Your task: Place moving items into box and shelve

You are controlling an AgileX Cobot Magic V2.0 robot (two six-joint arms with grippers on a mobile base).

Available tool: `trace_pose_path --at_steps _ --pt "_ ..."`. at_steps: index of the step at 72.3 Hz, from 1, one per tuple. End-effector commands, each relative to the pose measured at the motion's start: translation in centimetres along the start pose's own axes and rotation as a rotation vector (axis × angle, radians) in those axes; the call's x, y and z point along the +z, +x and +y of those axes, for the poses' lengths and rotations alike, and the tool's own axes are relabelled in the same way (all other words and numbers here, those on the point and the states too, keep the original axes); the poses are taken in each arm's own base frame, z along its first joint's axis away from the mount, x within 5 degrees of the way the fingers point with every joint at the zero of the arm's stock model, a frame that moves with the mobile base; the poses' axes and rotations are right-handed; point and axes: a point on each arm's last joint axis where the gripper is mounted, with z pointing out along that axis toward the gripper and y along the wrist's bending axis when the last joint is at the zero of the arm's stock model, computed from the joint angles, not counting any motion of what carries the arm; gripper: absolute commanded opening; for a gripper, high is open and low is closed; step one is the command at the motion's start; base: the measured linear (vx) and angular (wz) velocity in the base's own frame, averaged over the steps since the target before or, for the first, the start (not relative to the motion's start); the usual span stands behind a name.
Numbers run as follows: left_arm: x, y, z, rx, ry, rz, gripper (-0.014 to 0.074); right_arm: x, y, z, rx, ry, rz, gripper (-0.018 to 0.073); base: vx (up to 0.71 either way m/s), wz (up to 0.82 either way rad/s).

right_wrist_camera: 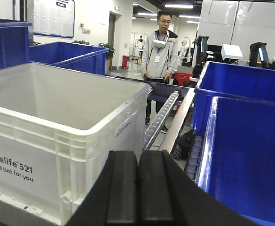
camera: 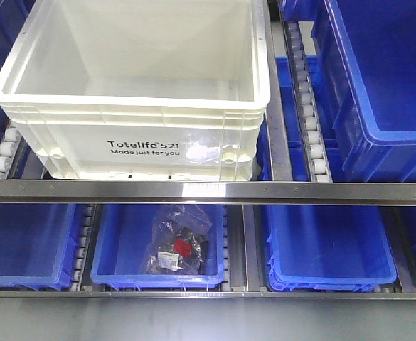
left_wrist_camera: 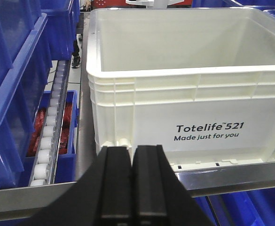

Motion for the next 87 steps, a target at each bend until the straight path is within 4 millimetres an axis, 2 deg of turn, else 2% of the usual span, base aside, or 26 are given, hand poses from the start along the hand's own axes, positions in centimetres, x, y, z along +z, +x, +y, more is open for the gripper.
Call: trace_pose_path --at_steps 1,76,83,87 --pt "-0.1 -1.7 -0.1 -0.019 0.011 -0.102 -0.0007 0.0 -1.7 -0.4 -0.011 0.036 -0.104 -0.0011 0.00 0.00" --pt "-0.3 -1.7 -0.2 -0.002 0.028 -0.115 -0.0006 0.0 -1.7 -0.4 -0.012 0.035 -0.103 -0.0008 0.00 0.00" --pt "-0.4 -0.3 -0.1 0.015 0.024 -0.173 -0.0006 0.0 -1.7 -0.4 -0.012 0.035 -0.103 -0.0008 0.00 0.00" --pt "-0.4 1.5 0.1 0.017 0.023 -0.215 -0.0006 0.0 -1.7 -0.4 -0.012 0.035 -0.103 -0.0008 0.00 0.00"
